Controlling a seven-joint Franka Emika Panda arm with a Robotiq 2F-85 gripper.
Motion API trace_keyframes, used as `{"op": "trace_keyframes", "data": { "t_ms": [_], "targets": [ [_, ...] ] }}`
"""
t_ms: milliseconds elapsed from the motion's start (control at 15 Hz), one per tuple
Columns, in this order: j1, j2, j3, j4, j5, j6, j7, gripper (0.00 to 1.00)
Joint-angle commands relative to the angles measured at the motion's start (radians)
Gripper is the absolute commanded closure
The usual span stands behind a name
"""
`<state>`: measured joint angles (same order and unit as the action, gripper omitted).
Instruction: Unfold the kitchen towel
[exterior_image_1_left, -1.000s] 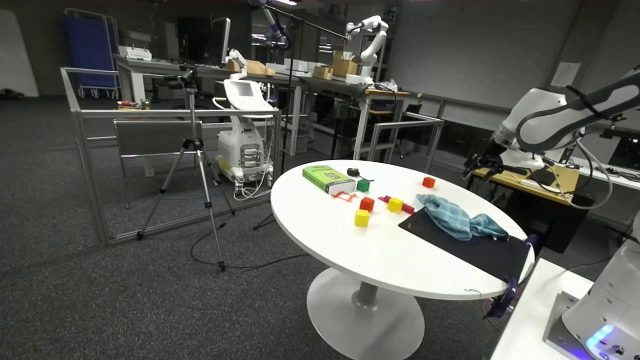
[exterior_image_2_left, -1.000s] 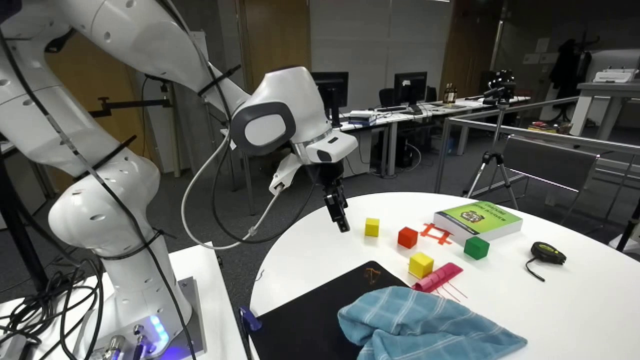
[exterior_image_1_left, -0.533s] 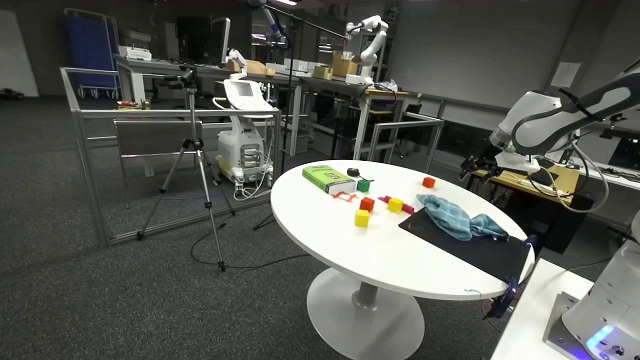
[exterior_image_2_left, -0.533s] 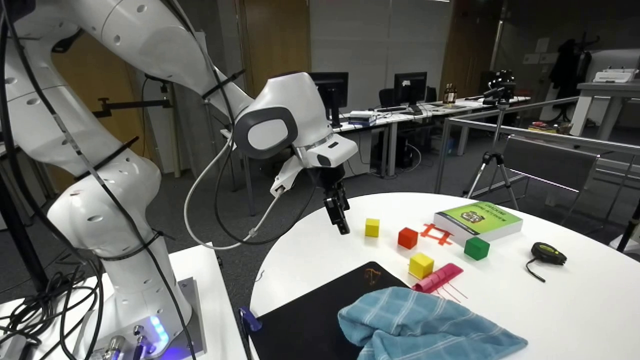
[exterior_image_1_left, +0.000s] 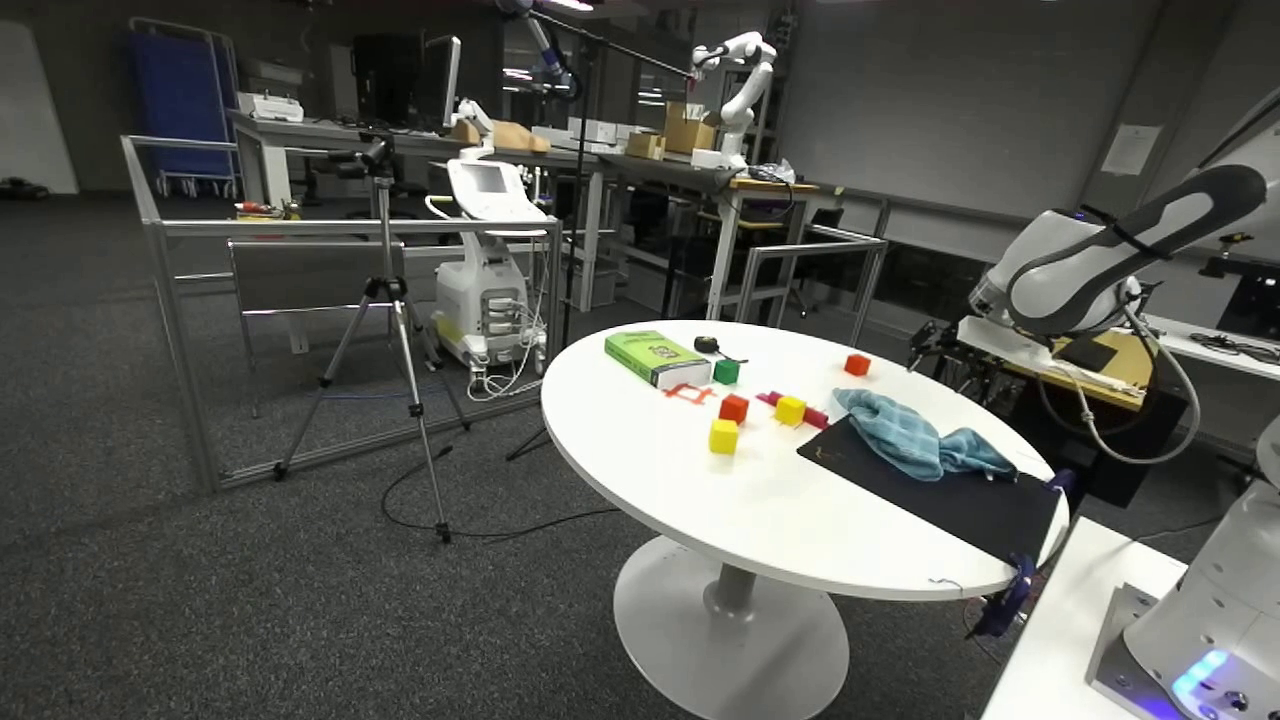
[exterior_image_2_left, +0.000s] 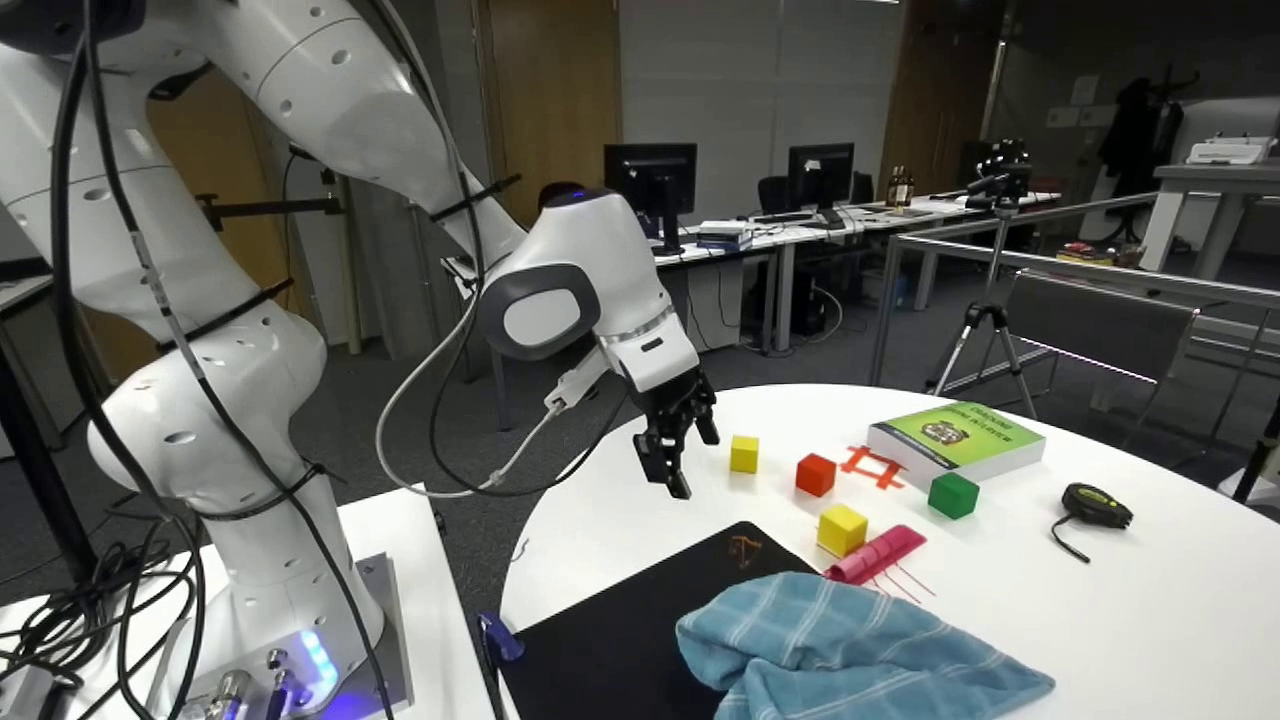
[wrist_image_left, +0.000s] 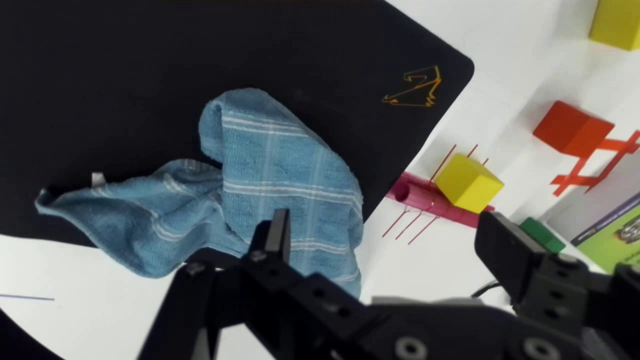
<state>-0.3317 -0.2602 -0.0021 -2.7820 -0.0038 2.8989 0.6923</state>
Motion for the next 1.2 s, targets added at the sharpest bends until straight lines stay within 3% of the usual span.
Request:
{"op": "trace_keyframes", "data": {
  "t_ms": [0,133,200,467,667,867,1000,1133],
  "targets": [
    [-0.170,0.173,0.130,0.000,-0.124,0.243,0.268,0.00],
    [-0.326,0.212,0.180,0.022,-0.303,0.269,0.428,0.00],
    [-0.401,0.196,0.209,0.032,-0.393,0.221,0.514,0.00],
    [-0.533,0.136,0.264,0.080,-0.737,-0.002,0.836,0.00],
    [-0.530,0.188,0.329,0.113,-0.924,-0.145,1.074,0.00],
    [-0.494,0.295,0.384,0.135,-1.028,-0.224,1.274,0.00],
    [-0.474,0.373,0.400,0.155,-1.086,-0.233,1.324,0.00],
    [-0.468,0.447,0.391,0.182,-1.148,-0.181,1.295,0.00]
  ]
}}
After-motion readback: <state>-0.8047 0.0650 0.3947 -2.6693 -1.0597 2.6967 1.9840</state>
